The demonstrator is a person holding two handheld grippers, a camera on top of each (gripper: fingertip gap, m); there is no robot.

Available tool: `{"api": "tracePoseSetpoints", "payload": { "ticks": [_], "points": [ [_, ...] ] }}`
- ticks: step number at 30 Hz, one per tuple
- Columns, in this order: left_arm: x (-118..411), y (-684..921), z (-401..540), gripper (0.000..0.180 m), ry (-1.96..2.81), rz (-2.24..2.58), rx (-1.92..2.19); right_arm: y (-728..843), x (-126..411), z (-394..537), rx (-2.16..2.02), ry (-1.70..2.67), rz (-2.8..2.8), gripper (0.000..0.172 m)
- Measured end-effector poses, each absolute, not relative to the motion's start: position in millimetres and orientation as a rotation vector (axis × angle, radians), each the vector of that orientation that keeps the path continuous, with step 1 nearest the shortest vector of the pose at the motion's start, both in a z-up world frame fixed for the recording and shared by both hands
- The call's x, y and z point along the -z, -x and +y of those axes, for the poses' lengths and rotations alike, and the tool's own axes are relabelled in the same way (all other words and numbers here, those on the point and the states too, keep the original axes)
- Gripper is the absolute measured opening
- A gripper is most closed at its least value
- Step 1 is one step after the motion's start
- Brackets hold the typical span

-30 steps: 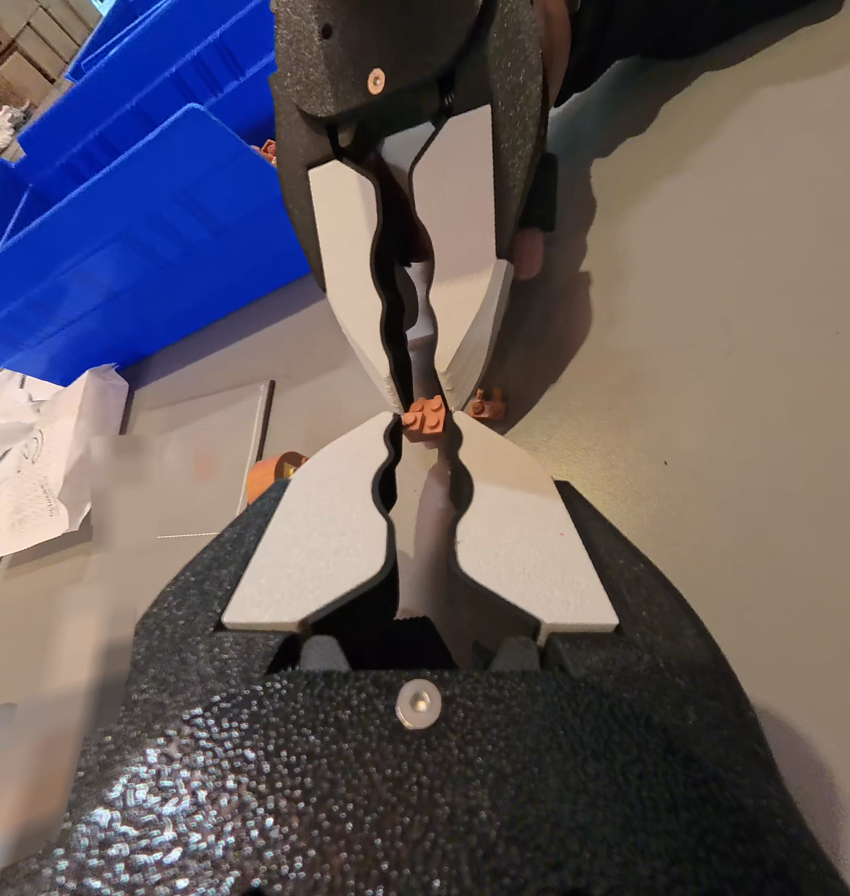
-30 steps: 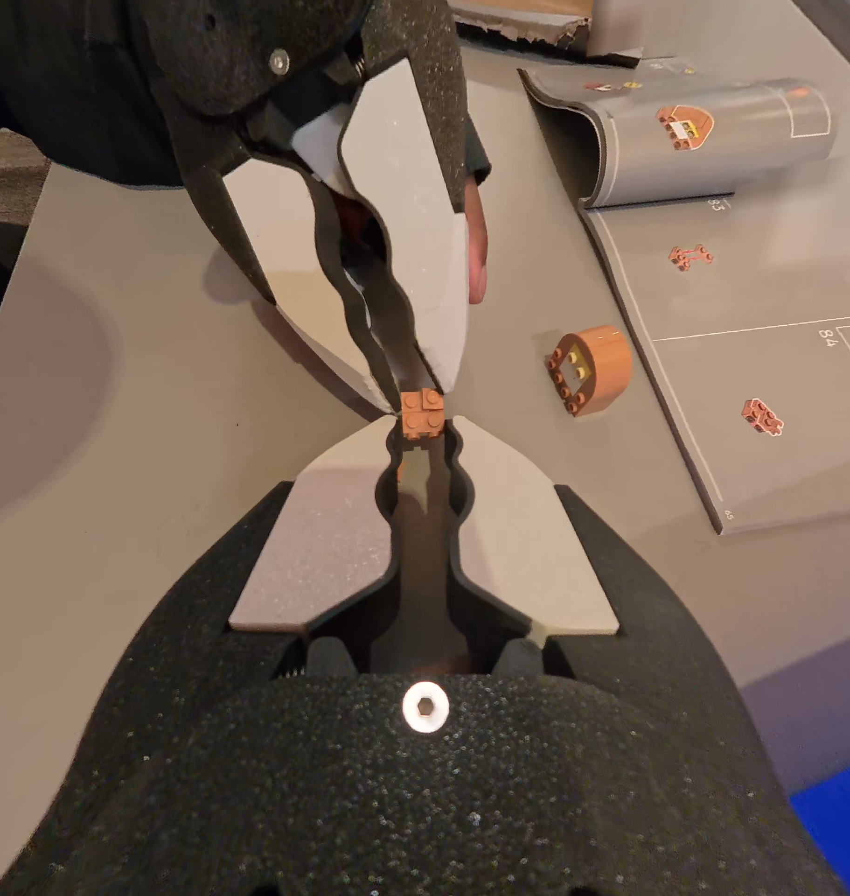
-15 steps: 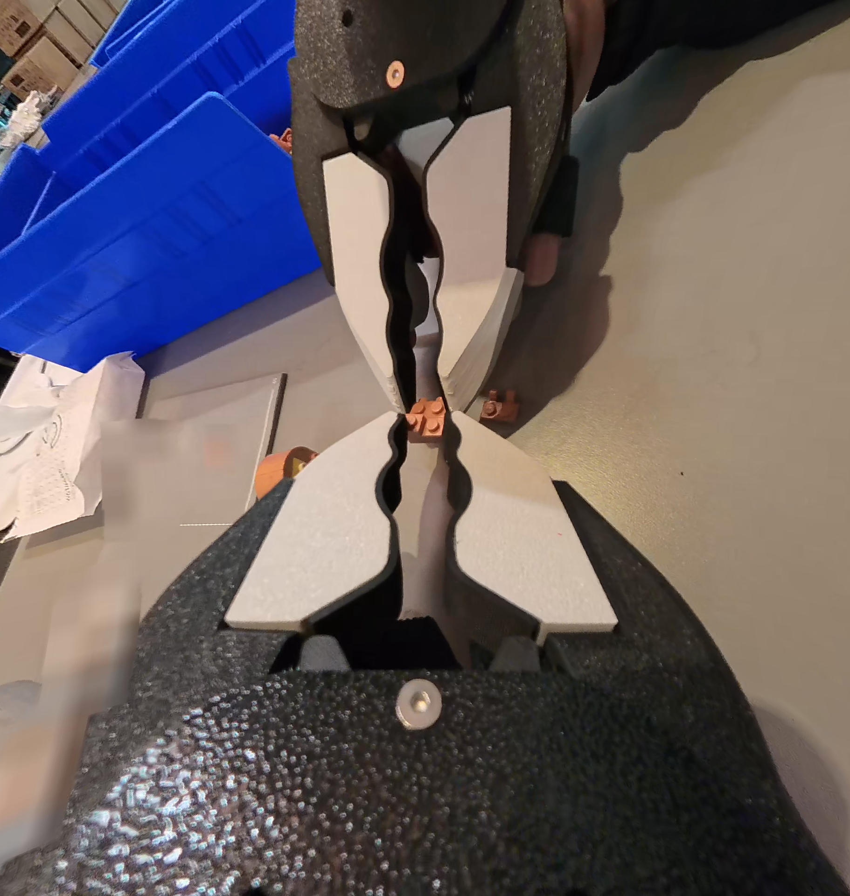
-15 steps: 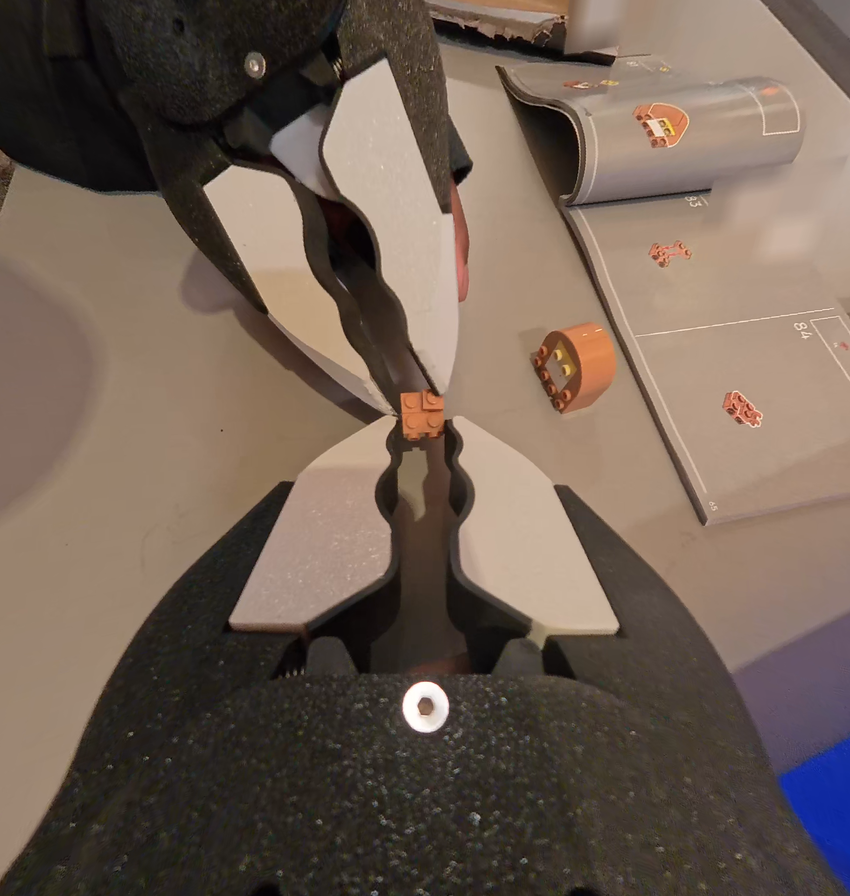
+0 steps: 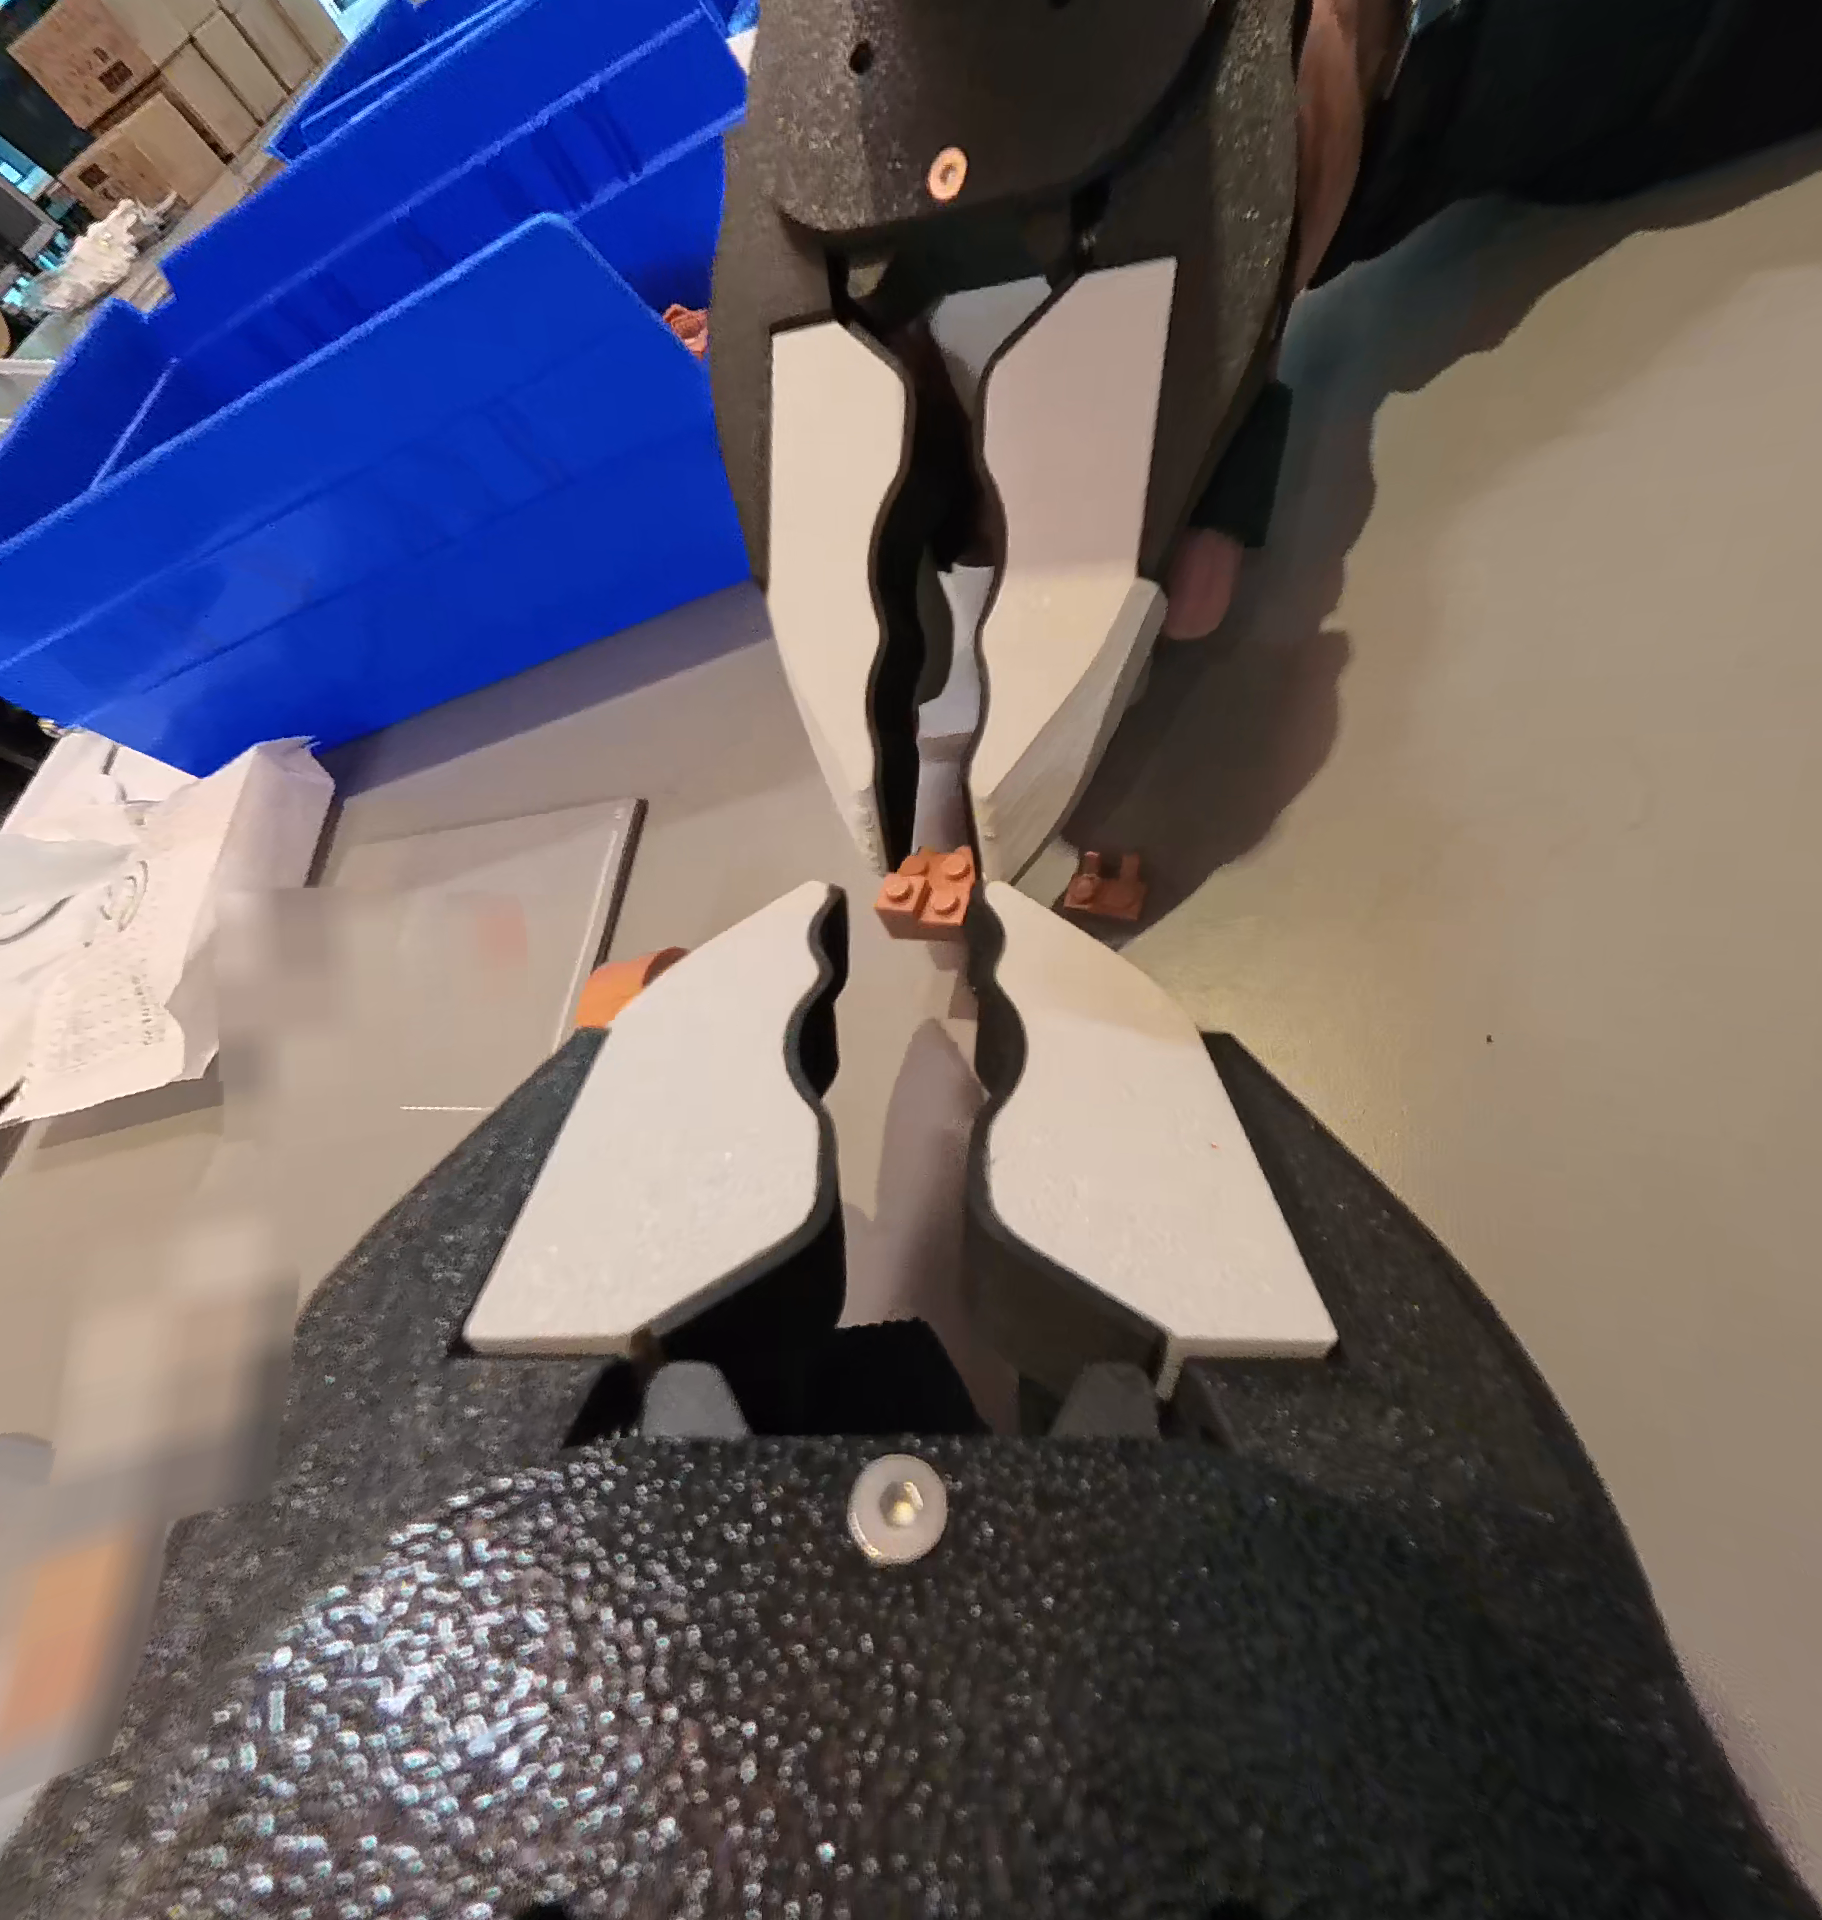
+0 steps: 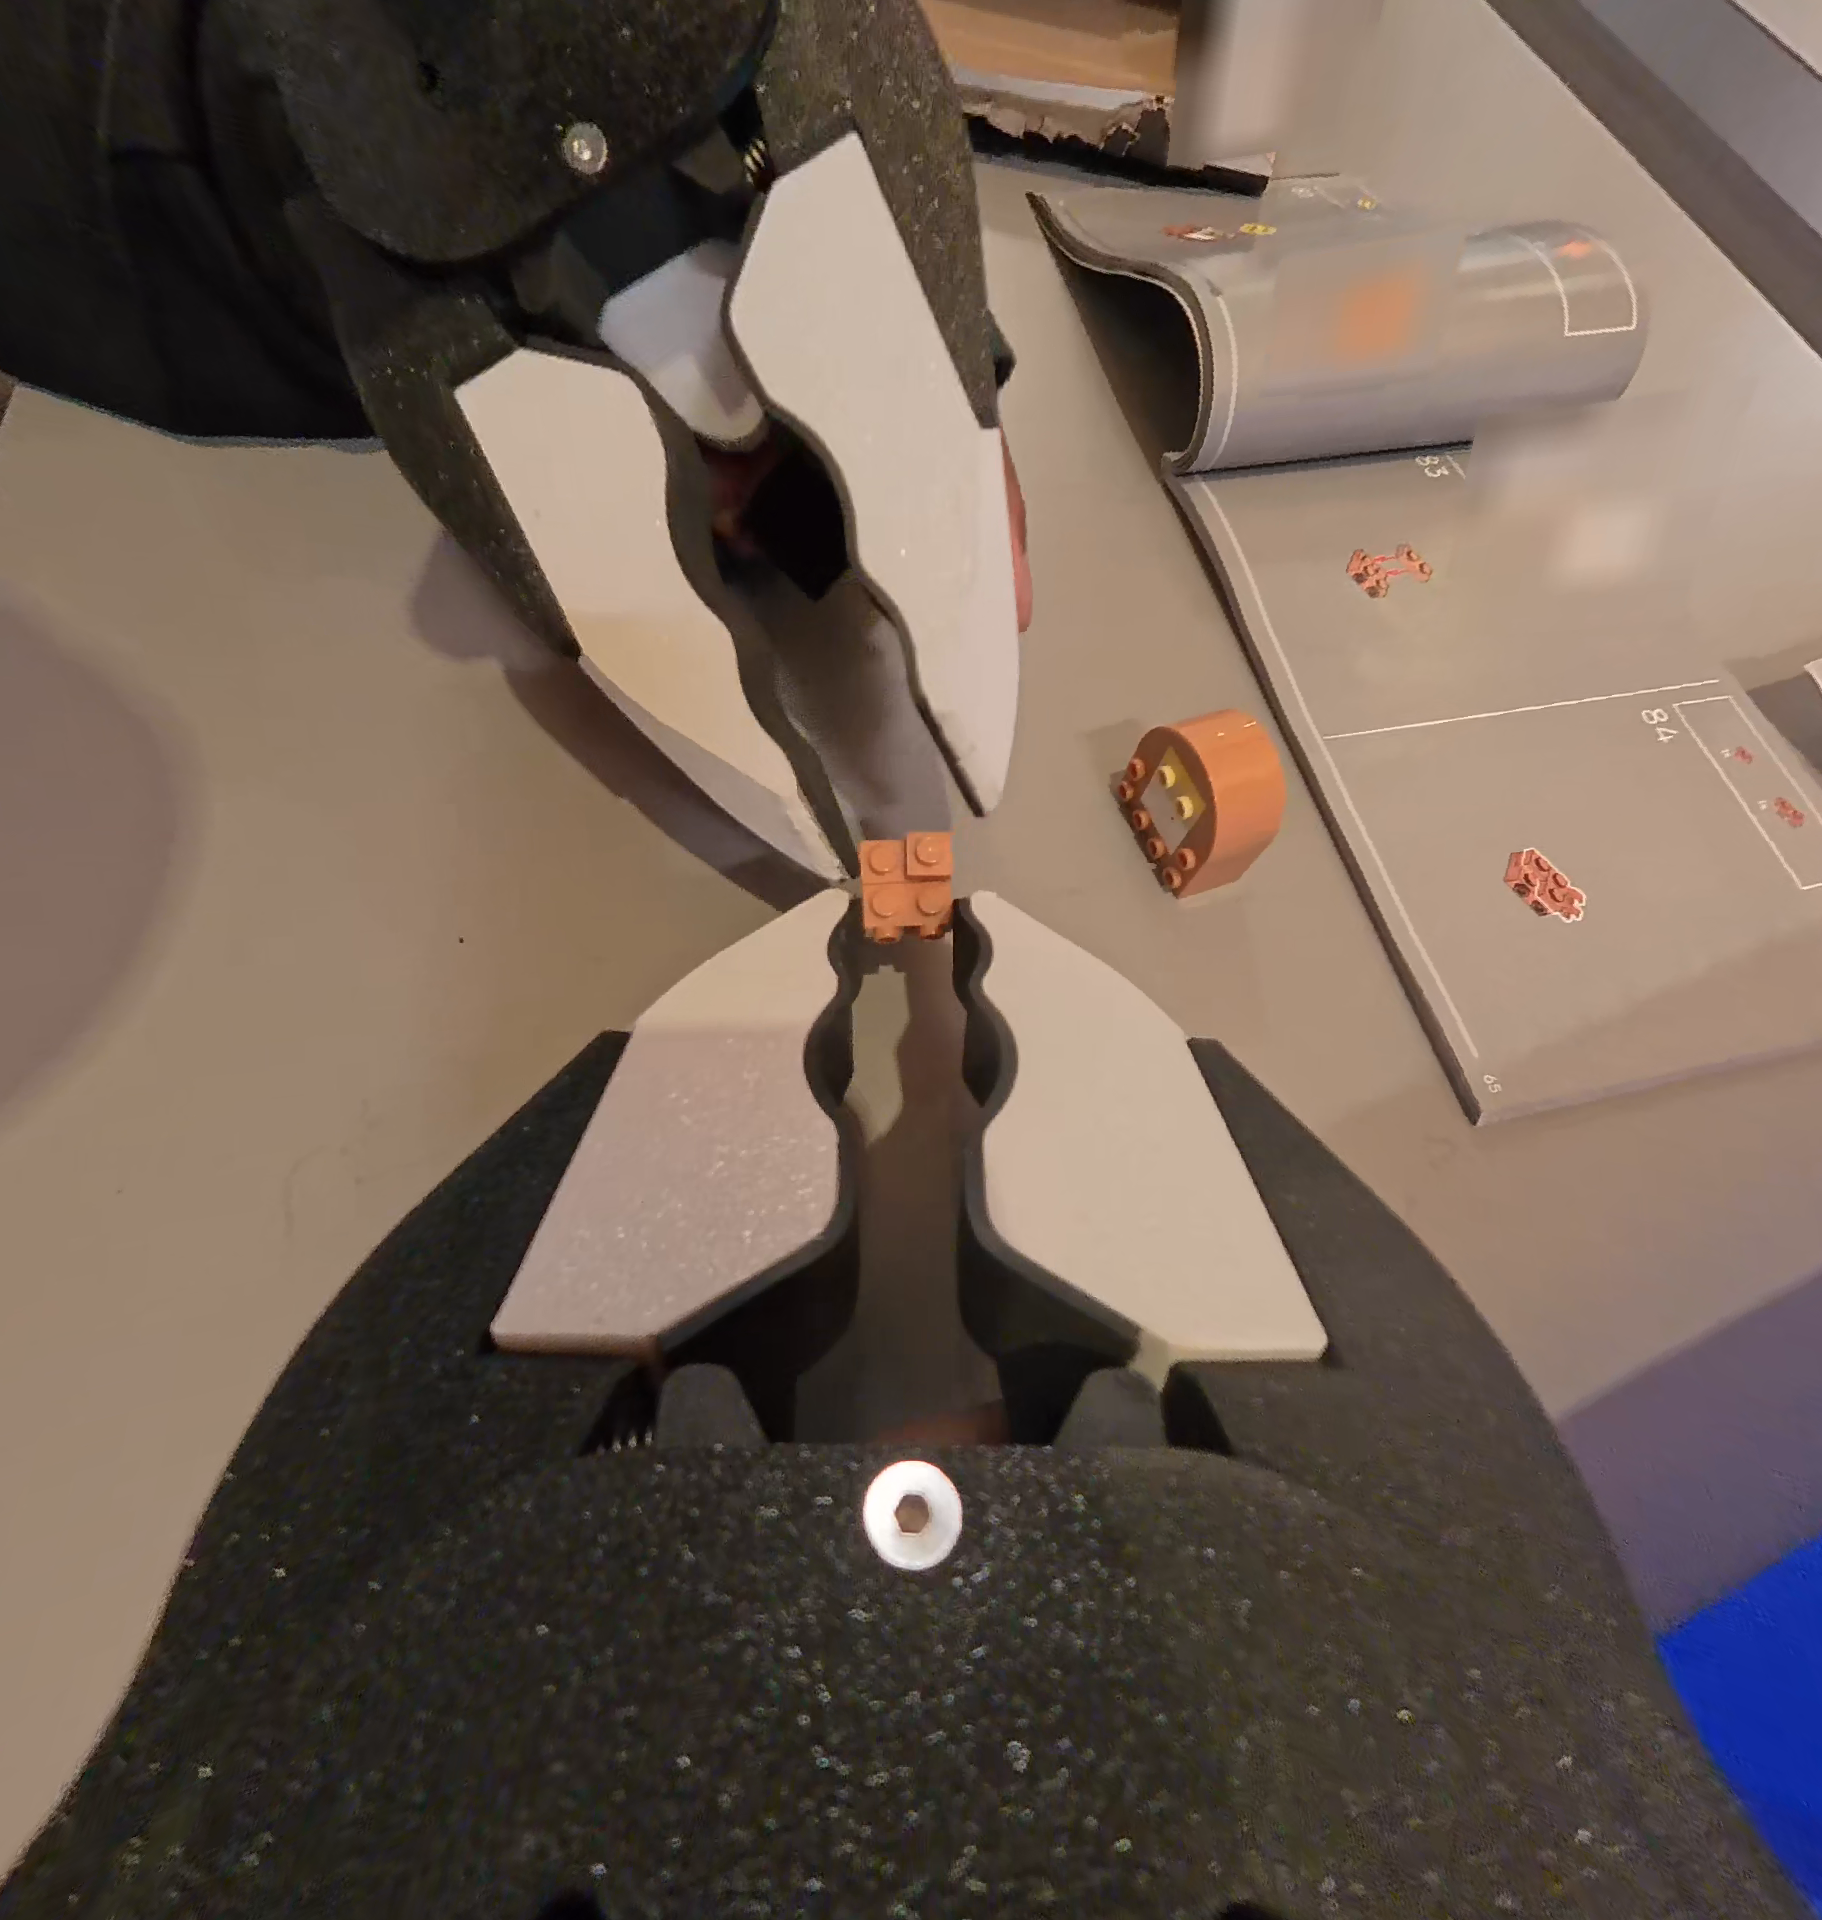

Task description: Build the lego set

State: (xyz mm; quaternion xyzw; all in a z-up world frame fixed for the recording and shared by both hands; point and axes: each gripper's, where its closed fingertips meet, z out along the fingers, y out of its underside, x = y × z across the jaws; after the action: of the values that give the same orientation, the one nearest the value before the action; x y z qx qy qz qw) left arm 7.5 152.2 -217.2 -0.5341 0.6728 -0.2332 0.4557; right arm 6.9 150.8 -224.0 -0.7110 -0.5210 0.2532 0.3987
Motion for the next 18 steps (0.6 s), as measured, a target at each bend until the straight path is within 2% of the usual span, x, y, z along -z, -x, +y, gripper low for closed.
{"api": "tracePoseSetpoints", "payload": {
  "ticks": [15, 18],
  "points": [
    [218.0, -5.9, 150.1, 0.016, 1.289, 1.69, 0.528, -6.3, 220.3, 150.3, -0.655, 1.784, -1.307, 0.016],
    [215.0, -6.3, 150.3, 0.006, 1.278, 1.671, 0.53, -8.0, 219.6, 153.5, -0.667, 1.808, -1.271, 0.016]
  ]
}}
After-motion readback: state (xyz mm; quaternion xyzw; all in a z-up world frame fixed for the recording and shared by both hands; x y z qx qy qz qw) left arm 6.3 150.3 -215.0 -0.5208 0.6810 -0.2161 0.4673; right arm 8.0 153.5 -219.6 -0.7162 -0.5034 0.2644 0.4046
